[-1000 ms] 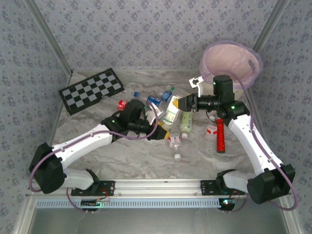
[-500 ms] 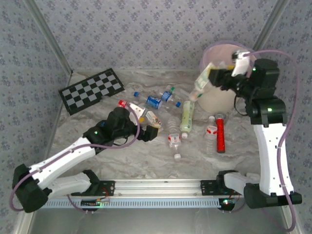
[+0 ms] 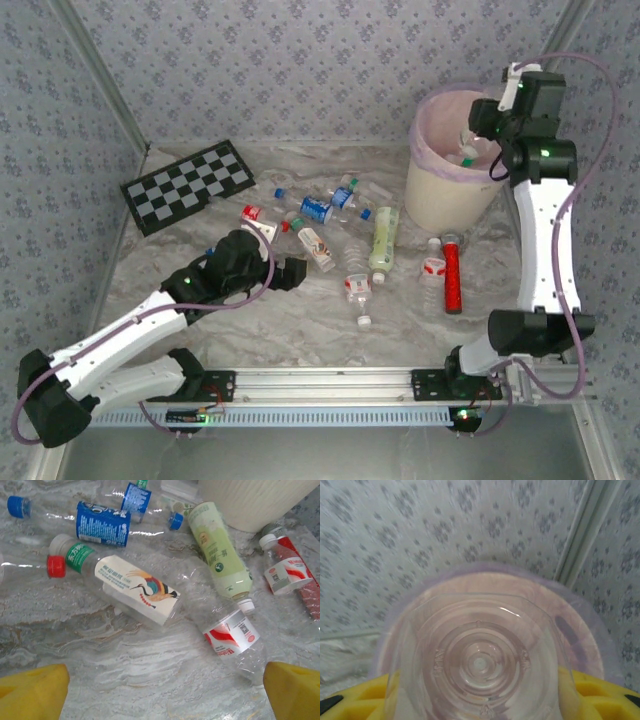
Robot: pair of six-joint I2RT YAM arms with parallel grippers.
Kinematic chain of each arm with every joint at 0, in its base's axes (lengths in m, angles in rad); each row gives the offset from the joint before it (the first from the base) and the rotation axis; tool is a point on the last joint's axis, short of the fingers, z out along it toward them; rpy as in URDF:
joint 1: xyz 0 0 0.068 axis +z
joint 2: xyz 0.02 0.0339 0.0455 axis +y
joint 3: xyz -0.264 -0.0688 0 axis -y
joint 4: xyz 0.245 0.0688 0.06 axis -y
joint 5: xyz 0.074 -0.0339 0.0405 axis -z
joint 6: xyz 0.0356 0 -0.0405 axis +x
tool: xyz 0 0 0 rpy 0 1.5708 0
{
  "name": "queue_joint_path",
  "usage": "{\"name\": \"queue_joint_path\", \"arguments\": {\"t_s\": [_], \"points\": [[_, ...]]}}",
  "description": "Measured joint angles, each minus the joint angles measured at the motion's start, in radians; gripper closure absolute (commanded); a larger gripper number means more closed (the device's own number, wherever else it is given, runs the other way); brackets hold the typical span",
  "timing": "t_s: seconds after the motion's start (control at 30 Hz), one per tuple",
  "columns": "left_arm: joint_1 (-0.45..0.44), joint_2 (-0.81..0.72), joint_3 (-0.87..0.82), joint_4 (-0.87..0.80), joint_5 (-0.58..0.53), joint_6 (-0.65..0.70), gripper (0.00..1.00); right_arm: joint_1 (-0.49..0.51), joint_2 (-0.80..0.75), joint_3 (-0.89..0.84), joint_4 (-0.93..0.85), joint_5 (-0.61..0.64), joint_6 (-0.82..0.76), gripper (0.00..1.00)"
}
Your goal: Put the plastic bottles in the bin
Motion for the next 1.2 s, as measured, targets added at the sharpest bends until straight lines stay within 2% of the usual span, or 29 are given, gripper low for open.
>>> {"name": "queue_joint_path", "arguments": {"t_s": [0.5, 0.67, 0.73, 0.83, 0.9, 0.97, 1.2], "points": [[0.000, 0.023, -0.002, -0.022, -0.021, -0.045, 0.01, 0.002, 0.277, 0.059, -0.137, -0.002, -0.023, 1.00], [0.000, 0.032, -0.002, -0.040, -0.021, -0.052, 0.01, 0.014, 0.361, 0.077, -0.150, -0.002, -0.024, 0.92], [0.000, 0.032, -0.002, -0.041, -0.021, -0.055, 0.01, 0.019, 0.387, 0.080, -0.154, -0.005, -0.024, 0.85], [0.000, 0.032, -0.002, -0.043, -0.022, -0.058, 0.01, 0.019, 0.426, 0.093, -0.166, -0.025, -0.024, 0.64], [0.000, 0.032, -0.002, -0.045, -0.022, -0.059, 0.01, 0.018, 0.456, 0.105, -0.177, -0.039, -0.024, 0.57], [0.000, 0.032, -0.002, -0.048, -0.022, -0.059, 0.01, 0.015, 0.487, 0.116, -0.183, -0.050, -0.024, 0.45], [0.000, 0.024, -0.002, -0.057, -0.037, -0.062, 0.01, 0.011, 0.502, 0.102, -0.196, -0.066, -0.013, 0.18]]}}
